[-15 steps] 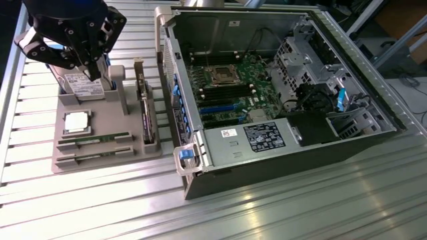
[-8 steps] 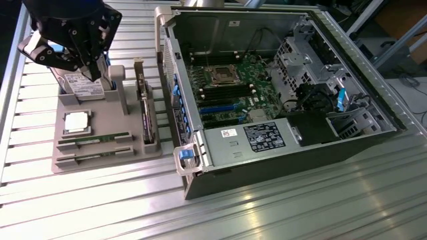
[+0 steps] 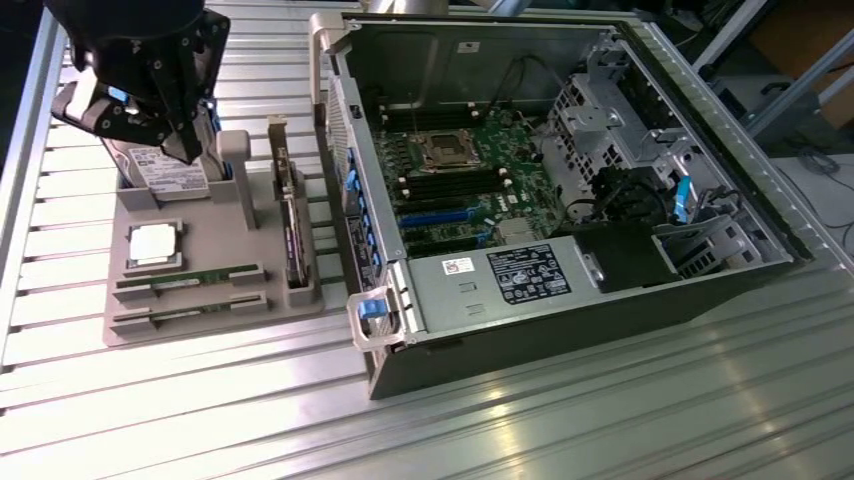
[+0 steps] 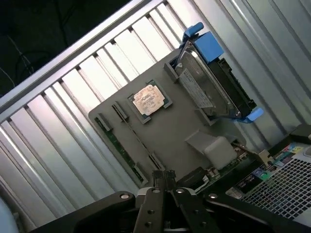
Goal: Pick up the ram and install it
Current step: 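Pick up the ram and move it above insertion slot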
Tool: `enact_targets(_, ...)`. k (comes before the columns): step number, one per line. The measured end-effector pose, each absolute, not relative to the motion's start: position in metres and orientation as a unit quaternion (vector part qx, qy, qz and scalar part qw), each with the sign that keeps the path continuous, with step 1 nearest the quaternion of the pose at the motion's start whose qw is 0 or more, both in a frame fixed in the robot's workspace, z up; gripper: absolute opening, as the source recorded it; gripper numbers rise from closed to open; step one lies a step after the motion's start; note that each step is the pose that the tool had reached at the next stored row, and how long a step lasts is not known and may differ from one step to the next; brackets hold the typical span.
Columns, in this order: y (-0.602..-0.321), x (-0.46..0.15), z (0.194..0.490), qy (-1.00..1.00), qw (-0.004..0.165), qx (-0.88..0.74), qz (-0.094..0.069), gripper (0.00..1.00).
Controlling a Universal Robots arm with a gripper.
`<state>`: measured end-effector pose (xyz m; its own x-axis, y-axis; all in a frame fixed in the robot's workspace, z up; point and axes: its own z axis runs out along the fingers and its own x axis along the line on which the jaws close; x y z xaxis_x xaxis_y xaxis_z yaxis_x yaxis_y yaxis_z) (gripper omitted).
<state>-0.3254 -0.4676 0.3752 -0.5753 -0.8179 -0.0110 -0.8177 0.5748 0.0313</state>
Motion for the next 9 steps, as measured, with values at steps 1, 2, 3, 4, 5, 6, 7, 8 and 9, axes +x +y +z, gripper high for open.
enact_targets(1, -0.4676, -0.3254, 0.3751, -0.877, 0.003, 0.480, -0.016, 0.11)
enact_targets(2, -0.4676, -0.3254, 0.3751, -0.869, 0.003, 0.494, -0.016, 0.11)
enact_targets(3, -0.4676, -0.3254, 0.3751, -0.863, 0.003, 0.504, -0.016, 0.11)
enact_targets(4, -0.4676, -0.3254, 0.3750, -0.860, 0.003, 0.510, -0.016, 0.11)
enact_targets(5, -0.4676, -0.3254, 0.3749, -0.852, 0.004, 0.524, -0.016, 0.11)
enact_targets(6, -0.4676, -0.3254, 0.3748, -0.841, 0.004, 0.540, -0.016, 0.11)
enact_targets(7, -0.4676, -0.3254, 0.3747, -0.833, 0.004, 0.553, -0.016, 0.11)
enact_targets(8, -0.4677, -0.3254, 0.3747, -0.827, 0.004, 0.561, -0.016, 0.11)
enact_targets(9, -0.4677, -0.3254, 0.3747, -0.821, 0.005, 0.571, -0.016, 0.11)
